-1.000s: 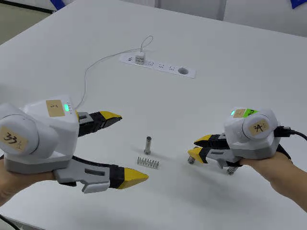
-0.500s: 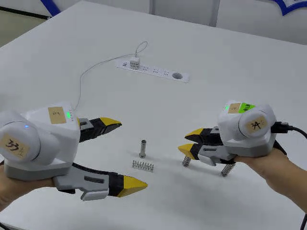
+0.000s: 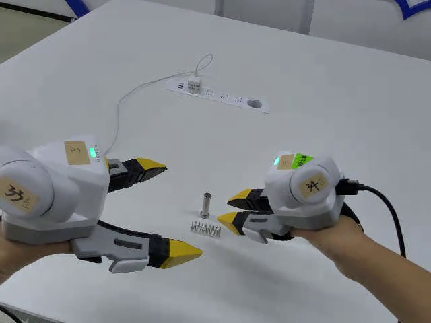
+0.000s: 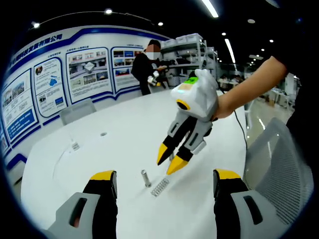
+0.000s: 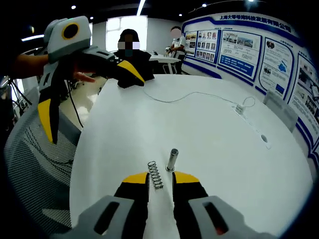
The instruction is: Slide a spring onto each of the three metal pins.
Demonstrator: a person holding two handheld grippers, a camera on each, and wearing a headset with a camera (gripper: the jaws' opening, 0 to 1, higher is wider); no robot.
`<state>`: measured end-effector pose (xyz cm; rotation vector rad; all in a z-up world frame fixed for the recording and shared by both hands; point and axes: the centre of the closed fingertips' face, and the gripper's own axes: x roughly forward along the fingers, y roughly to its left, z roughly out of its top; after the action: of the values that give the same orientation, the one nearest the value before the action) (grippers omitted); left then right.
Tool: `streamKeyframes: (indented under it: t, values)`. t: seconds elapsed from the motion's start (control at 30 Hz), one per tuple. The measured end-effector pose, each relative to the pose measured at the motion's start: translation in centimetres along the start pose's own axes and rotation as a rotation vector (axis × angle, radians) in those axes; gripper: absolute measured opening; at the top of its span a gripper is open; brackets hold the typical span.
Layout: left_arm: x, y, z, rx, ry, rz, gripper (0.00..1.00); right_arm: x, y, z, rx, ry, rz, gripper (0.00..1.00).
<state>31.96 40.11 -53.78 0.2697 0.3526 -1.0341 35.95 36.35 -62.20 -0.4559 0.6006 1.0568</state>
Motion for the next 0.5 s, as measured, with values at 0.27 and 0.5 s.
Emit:
streamKeyframes:
  t: [0.27,0.5]
  values:
    - [0.1,0.2,-1.0,-0.023,0.009,0.003,0.81,1.7,0.4,-1.7,-0.015,0.068,0.019,0.19]
    - [0.4,-0.1,-1.1,-0.044,0.002,-0.007,0.81,2.8,0.3,-2.7,-0.013,0.113,0.033,0.19]
